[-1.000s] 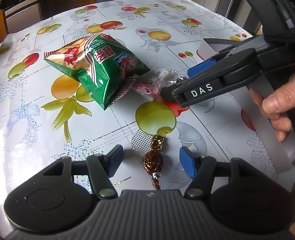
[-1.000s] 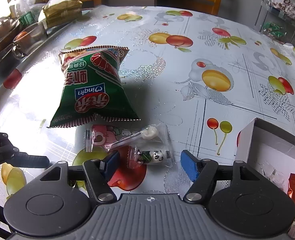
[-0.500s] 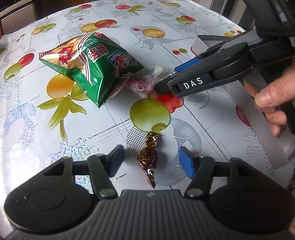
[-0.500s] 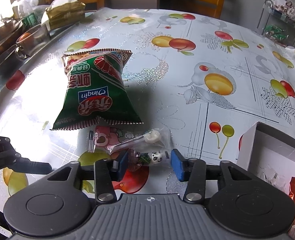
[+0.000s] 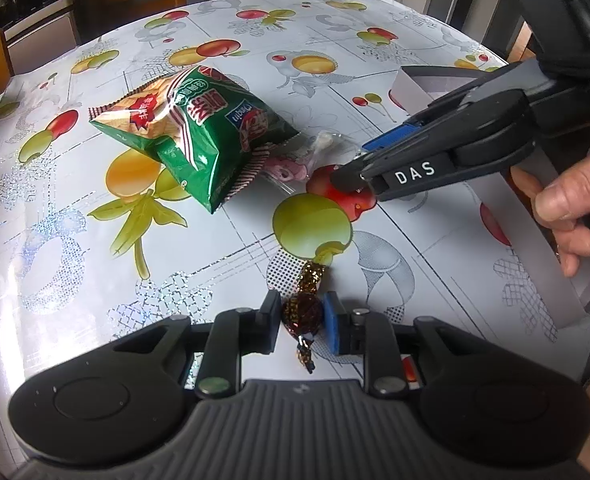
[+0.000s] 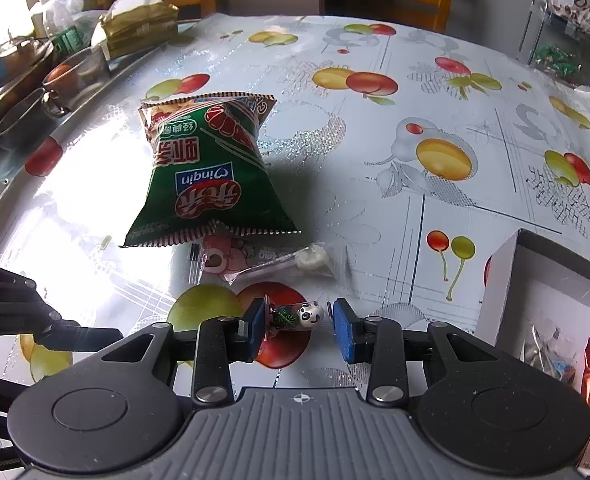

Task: Organize snacks
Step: 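Close right tool on the panda packet while left tool closes on the brown candy, then lift and carry the panda packet and brown candy over the white tray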

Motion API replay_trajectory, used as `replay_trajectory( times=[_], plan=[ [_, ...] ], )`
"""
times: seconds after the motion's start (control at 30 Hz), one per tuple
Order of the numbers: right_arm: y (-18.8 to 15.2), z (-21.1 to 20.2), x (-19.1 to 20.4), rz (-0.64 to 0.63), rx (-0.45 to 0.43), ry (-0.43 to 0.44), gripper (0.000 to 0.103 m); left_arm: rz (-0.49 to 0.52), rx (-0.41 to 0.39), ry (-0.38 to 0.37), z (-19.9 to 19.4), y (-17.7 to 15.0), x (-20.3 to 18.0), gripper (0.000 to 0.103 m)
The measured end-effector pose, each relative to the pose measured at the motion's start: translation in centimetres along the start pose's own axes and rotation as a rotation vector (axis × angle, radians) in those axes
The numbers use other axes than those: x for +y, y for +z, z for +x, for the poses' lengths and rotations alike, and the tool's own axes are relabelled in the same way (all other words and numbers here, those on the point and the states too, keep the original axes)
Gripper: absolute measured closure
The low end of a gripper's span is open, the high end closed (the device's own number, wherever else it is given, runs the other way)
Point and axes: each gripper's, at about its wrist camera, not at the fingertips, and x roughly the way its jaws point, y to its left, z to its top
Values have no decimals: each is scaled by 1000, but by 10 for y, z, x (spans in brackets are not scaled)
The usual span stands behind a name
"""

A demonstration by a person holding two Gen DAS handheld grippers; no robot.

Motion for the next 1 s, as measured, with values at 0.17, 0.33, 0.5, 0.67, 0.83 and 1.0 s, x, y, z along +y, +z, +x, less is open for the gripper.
replay_trajectory(
  times=[0.17,0.33,0.5,0.67,0.83,1.0],
  plan=[
    [-2,-7,1,3,-10,-1,66,4,-8,4,-2,0,-3,83],
    [-6,-15,3,4,-22,0,66,9,-22,10,-6,-1,-5,83],
    [-11,-23,7,4,-31,2,66,0,-35,29,-11,-3,-5,83],
    [-14,-30,9,6,-41,3,66,3,-45,31,-16,-6,-7,83],
    [-18,-37,12,10,-50,5,68,8,-56,35,-20,-8,-10,83],
    [-20,-43,14,12,-59,2,68,14,-67,36,-25,-9,-12,83]
  ],
)
